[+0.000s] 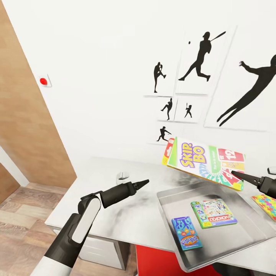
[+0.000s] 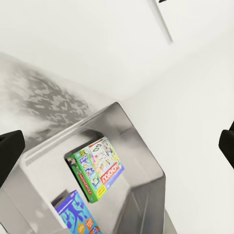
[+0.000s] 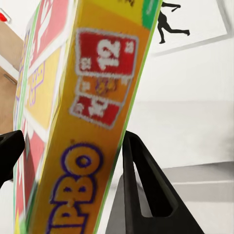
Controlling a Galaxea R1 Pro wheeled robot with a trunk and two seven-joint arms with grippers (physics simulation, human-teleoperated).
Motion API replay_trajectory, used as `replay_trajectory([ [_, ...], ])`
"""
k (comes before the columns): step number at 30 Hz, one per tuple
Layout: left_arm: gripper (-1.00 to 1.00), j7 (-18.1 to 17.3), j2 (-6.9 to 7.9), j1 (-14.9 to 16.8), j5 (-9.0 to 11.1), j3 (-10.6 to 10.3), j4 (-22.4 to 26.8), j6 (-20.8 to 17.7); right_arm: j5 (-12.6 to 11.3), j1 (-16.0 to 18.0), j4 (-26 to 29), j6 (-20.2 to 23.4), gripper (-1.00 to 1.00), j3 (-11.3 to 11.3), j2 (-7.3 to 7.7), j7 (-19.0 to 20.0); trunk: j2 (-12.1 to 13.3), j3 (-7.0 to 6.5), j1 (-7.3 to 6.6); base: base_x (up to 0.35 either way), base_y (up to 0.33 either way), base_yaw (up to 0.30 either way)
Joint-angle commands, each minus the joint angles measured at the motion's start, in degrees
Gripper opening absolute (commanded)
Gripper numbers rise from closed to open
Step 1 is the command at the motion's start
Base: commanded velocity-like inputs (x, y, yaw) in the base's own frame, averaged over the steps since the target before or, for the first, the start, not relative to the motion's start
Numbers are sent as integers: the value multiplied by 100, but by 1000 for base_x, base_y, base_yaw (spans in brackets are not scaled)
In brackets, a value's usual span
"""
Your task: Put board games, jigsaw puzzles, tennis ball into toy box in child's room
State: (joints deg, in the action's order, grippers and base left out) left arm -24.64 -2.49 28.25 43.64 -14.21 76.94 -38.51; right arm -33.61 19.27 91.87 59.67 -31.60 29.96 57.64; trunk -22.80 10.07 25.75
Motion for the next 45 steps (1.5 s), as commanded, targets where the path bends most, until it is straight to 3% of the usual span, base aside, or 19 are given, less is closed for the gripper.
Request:
replay_trajectory([
  [1,100,3,-3,5,31,6,0,-42,3,7,-2,33,-100,-4,1,46,-12,12,3,0,-3,-11],
  [27,100,-6,3,5,54,6,14,-42,36,14,-20,33,-100,-24,-48,35,-12,11,3,-41,-47,-29],
  [45,100,-1,-2,7,55,1,29,-42,42,18,-114,33,-100,203,-1,32,-12,11,3,-1,-1,0],
])
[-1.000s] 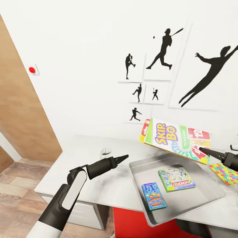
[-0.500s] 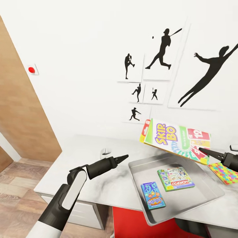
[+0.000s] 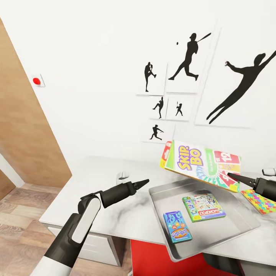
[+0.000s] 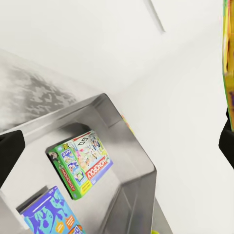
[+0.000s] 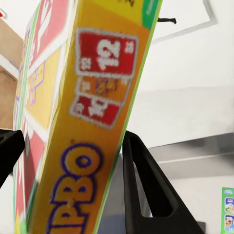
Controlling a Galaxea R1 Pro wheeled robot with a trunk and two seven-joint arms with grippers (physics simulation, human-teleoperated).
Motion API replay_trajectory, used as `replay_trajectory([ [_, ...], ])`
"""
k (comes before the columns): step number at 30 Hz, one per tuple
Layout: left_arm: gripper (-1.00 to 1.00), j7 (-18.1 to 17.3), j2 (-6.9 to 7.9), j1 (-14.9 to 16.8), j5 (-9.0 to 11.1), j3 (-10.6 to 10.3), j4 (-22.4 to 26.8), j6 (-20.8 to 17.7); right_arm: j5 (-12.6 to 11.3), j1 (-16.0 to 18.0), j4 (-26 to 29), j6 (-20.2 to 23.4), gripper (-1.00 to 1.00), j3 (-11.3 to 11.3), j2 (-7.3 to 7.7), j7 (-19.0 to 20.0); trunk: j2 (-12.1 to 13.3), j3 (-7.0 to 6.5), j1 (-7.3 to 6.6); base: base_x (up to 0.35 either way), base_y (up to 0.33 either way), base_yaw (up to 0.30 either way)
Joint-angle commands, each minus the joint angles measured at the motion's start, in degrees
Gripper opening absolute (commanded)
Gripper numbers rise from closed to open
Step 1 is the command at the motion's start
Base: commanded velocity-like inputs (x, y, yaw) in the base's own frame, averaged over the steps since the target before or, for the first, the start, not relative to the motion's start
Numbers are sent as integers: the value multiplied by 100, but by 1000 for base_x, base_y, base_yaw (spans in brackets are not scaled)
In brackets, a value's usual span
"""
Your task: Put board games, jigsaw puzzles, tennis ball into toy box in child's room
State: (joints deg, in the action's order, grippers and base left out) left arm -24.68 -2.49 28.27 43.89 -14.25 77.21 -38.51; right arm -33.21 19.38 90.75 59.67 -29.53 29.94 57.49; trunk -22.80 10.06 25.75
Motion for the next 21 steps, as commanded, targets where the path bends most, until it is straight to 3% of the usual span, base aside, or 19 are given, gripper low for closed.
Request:
replay_trajectory([
  [1,100,3,-2,5,31,6,2,-42,3,7,-2,33,-100,-4,1,46,-12,12,3,0,0,0],
  [15,100,-1,-23,11,37,16,13,-51,1,8,7,33,-100,42,62,57,-12,12,3,0,0,0],
  [21,100,-8,-26,11,62,23,62,-62,-14,18,-27,33,-100,142,168,58,-12,12,3,0,0,0],
])
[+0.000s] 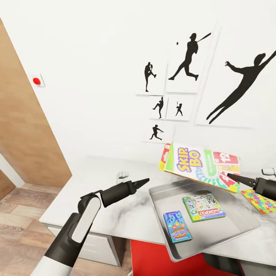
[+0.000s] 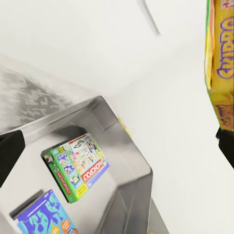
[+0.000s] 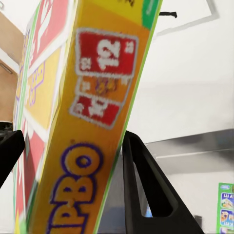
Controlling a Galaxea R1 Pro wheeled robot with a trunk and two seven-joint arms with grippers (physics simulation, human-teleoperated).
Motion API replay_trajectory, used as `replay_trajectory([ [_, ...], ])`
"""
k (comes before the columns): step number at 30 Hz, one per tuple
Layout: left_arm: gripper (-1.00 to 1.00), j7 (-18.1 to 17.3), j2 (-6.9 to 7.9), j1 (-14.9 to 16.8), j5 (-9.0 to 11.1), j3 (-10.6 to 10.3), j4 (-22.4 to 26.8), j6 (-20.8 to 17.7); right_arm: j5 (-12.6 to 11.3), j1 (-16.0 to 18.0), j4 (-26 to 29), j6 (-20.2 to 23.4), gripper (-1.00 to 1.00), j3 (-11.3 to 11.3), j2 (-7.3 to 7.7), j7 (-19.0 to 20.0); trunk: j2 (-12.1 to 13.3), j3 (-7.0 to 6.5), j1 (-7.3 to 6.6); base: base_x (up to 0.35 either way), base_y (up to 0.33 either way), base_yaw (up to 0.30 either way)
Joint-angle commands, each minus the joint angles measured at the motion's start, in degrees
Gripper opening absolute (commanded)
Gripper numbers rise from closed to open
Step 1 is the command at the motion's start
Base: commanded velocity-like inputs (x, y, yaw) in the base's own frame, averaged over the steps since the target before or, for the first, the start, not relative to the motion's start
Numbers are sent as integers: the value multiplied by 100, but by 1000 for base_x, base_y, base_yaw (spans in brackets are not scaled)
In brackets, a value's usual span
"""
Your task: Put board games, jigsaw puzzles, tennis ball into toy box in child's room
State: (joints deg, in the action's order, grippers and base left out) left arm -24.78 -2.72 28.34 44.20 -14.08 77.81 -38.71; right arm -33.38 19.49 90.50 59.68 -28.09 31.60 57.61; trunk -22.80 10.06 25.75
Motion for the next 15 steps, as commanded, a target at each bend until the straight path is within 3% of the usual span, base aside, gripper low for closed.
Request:
replay_trajectory([
  [1,100,2,-2,5,33,9,35,-53,-5,10,-16,32,-100,88,52,54,-12,12,3,0,0,0],
  [3,100,0,0,5,37,14,75,-62,-14,17,-31,32,-100,194,114,72,-12,12,3,0,0,0],
  [8,100,-6,12,1,60,41,314,-121,-48,103,-414,32,-100,697,544,419,-12,12,3,0,0,0],
  [9,100,-6,12,1,60,41,314,-121,-48,103,-414,32,-100,697,544,419,-12,12,3,0,0,0],
  [10,100,-7,14,-1,67,48,381,-152,-51,244,-687,32,-100,915,719,592,-12,12,3,0,0,0],
  [12,100,-10,17,-2,72,55,436,-209,-47,478,-968,32,-100,1241,869,727,-12,12,3,0,0,0],
  [13,100,-13,20,-3,75,90,486,-274,-39,768,-1287,32,-100,1666,1005,821,-12,12,3,0,0,0],
  [15,100,-16,22,-6,90,182,539,-331,-27,1067,-1656,32,-100,2119,1133,890,-12,12,3,0,0,0],
])
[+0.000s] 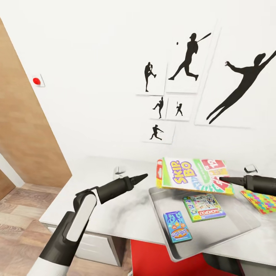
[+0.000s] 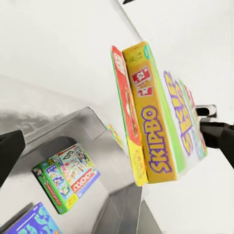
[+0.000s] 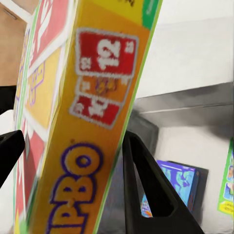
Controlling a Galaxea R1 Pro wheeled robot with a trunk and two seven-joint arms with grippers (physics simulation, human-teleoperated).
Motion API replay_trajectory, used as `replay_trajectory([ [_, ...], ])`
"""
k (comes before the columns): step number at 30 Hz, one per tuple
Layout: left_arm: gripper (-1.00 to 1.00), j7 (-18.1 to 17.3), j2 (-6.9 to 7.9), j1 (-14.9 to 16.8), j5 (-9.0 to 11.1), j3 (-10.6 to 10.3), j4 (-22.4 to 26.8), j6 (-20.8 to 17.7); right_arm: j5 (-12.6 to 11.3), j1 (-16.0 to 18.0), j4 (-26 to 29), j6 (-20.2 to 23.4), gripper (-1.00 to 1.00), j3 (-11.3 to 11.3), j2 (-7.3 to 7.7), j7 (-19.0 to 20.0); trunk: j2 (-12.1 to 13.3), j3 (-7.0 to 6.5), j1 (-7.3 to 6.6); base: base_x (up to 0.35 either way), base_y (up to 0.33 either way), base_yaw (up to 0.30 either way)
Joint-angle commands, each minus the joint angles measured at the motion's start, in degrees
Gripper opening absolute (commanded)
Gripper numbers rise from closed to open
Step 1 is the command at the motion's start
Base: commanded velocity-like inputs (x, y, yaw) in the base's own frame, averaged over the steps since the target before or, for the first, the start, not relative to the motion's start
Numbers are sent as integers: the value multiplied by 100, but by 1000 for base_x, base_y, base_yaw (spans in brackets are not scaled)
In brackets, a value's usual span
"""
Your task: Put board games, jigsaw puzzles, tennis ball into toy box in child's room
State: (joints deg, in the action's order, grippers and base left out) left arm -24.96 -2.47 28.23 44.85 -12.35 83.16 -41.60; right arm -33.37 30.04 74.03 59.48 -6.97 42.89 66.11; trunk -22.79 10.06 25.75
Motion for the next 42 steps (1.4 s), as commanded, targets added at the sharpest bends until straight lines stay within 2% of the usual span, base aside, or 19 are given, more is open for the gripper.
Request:
replay_trajectory([
  [1,100,-3,-2,-2,63,78,26,-70,-19,154,-204,52,-100,231,61,79,-13,12,3,0,0,0],
  [4,100,-13,11,-66,369,343,82,-169,21,522,-760,52,-100,823,184,268,-13,12,3,0,0,0],
  [5,100,-13,11,-66,369,343,82,-169,21,522,-760,52,-100,823,184,268,-13,12,3,0,0,0],
  [7,100,-20,36,-116,651,508,124,-239,89,697,-1081,52,-100,1105,235,450,-13,12,3,0,0,0],
  [8,100,-32,101,-182,1026,699,173,-323,325,870,-1528,-326,-100,1350,279,748,-13,12,3,0,0,0],
  [9,100,-34,132,-201,1119,748,183,-342,445,921,-1665,-455,-100,1401,288,847,-13,12,3,0,0,0],
  [10,100,-38,191,-227,1259,822,199,-370,738,1049,-1905,-672,-100,1475,295,1048,-13,12,3,0,0,0],
  [12,100,-40,230,-244,1349,869,211,-388,1081,1200,-2106,-826,-100,1529,282,1251,-13,12,3,0,0,0],
  [15,100,-42,264,-259,1427,912,227,-403,1652,1409,-2394,-995,-100,1574,261,1492,-13,12,3,0,0,0],
  [16,100,-42,264,-259,1427,912,227,-403,1652,1409,-2394,-995,-100,1574,261,1492,-13,12,3,0,0,0],
  [17,100,-43,271,-262,1443,922,230,-406,1827,1463,-2483,-1048,-100,1581,256,1550,-13,12,3,0,0,0],
  [18,100,-42,283,-266,1467,937,235,-411,2110,1561,-2627,-1155,-100,1592,256,1635,-13,12,3,0,0,0],
  [19,100,-42,283,-266,1467,937,235,-411,2110,1561,-2627,-1155,-100,1592,256,1635,-13,12,3,0,0,0],
  [23,100,-33,297,-271,1492,947,241,-418,2421,1703,-2785,-1361,-100,1599,269,1727,-13,12,3,0,0,0],
  [29,100,-24,299,-273,1495,952,236,-441,2570,1771,-2858,-1552,-100,1601,282,1770,-13,12,3,0,0,0],
  [42,100,-19,307,-274,1494,953,236,-461,2643,1805,-2906,-1665,-100,1594,257,1744,-13,47,3,0,0,0],
])
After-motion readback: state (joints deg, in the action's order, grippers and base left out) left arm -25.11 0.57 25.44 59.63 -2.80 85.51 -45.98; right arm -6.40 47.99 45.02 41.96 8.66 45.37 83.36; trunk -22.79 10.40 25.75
